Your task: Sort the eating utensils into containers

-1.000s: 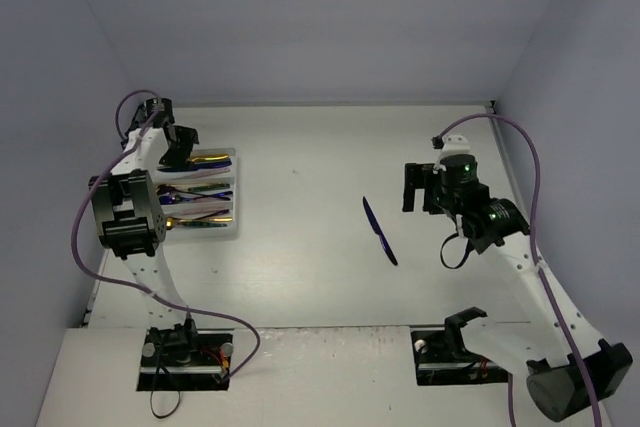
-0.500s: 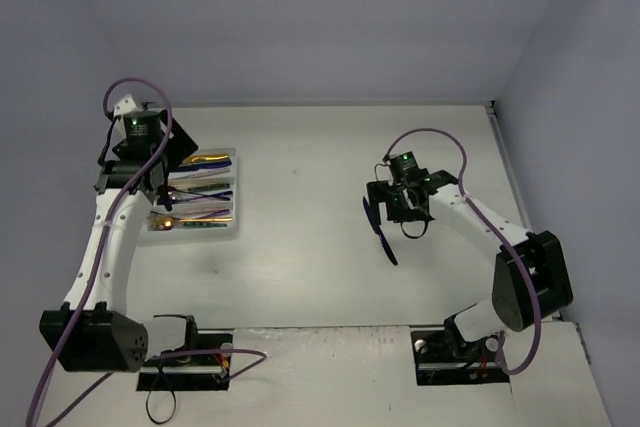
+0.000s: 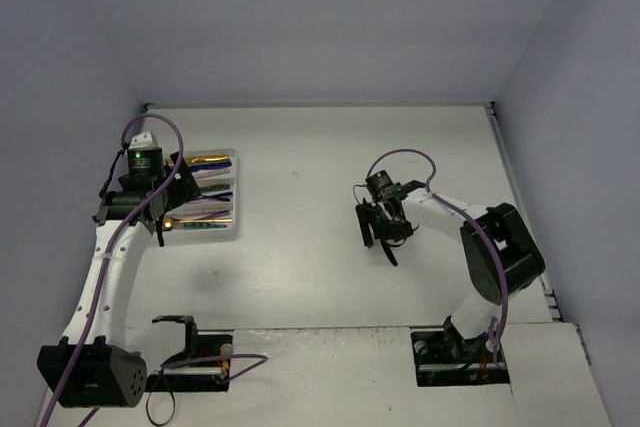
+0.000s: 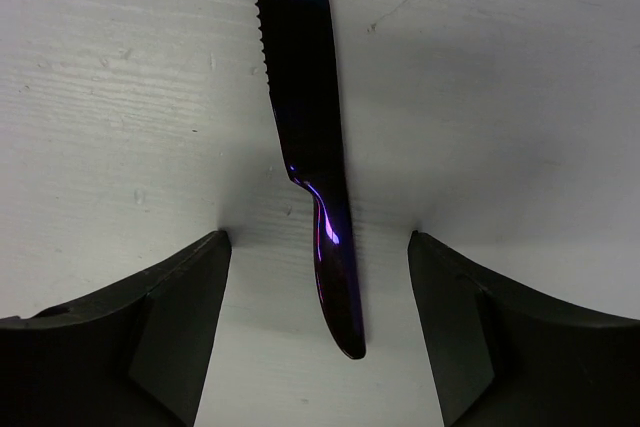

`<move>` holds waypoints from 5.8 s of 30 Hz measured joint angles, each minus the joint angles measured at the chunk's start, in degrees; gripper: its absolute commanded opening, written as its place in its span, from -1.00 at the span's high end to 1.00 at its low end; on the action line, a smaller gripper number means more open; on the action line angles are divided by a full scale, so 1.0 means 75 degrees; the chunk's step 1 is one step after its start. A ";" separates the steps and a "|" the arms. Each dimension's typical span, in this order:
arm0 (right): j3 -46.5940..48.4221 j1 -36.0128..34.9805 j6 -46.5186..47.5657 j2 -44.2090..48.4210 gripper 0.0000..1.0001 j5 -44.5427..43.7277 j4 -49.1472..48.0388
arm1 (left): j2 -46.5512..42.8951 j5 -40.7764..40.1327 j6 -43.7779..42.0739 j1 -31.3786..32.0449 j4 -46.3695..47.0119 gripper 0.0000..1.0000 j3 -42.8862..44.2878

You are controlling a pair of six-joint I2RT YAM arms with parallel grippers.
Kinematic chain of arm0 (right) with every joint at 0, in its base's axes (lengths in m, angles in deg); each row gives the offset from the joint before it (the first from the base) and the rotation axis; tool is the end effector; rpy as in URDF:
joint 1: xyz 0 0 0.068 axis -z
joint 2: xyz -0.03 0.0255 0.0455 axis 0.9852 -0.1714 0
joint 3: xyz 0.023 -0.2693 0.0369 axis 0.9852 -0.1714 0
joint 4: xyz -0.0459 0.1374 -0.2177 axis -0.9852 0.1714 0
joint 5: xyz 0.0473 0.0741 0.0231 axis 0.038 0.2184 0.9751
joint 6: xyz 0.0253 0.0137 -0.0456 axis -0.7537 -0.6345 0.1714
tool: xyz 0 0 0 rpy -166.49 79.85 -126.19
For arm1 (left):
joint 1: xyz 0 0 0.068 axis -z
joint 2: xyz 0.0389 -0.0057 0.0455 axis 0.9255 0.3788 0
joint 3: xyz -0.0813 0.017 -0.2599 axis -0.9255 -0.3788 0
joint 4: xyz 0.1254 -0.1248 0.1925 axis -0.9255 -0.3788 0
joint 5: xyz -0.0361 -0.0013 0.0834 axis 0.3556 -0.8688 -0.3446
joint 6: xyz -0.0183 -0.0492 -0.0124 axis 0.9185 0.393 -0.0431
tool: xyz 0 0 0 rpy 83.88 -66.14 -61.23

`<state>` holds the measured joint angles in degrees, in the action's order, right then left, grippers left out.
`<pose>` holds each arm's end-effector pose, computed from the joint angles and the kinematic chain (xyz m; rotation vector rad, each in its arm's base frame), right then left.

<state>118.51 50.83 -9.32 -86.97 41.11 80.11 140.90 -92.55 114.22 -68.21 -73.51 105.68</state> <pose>0.2768 0.1566 0.1615 -0.3406 2.6533 0.2965 0.2215 0.0050 0.3390 -0.5963 2.1704 -0.1552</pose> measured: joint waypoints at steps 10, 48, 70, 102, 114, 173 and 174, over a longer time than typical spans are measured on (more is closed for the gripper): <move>0.0049 0.0000 -0.0209 -0.0123 0.22 -0.0183 -0.0266 | 0.0020 0.0309 -0.0049 0.0000 -0.0057 -0.54 -0.0115; 0.2545 -0.0586 -0.0390 -0.1546 1.00 0.0031 -0.0352 | 0.0123 0.3744 0.0689 0.2132 0.1911 -0.53 -0.1233; 0.3617 -0.1029 -0.1831 -0.0447 1.00 0.0907 -0.0279 | 0.2610 0.3903 0.1728 0.4900 0.5384 -0.34 -0.1673; 0.3553 -0.1055 -0.2493 0.0144 0.91 0.0968 -0.0277 | 0.2956 0.3600 0.2581 0.5085 0.6838 1.00 -0.1604; 0.3418 -0.1016 -0.2461 0.0426 -0.22 0.0559 -0.0291 | 0.2674 0.3272 0.2980 0.5052 0.7001 1.00 -0.2177; 0.1224 0.1302 0.0149 0.5251 -1.00 -0.1081 0.0812 | 0.4486 -0.0610 1.1179 0.0382 0.8420 1.00 -0.1607; 0.1219 0.1303 0.0160 0.5251 -1.00 -0.1099 0.0815 | 0.4534 -0.0610 1.1217 0.0361 0.8423 1.00 -0.1607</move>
<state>127.66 60.60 -8.12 -47.58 32.87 86.22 174.91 -97.13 198.35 -65.50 -10.34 93.63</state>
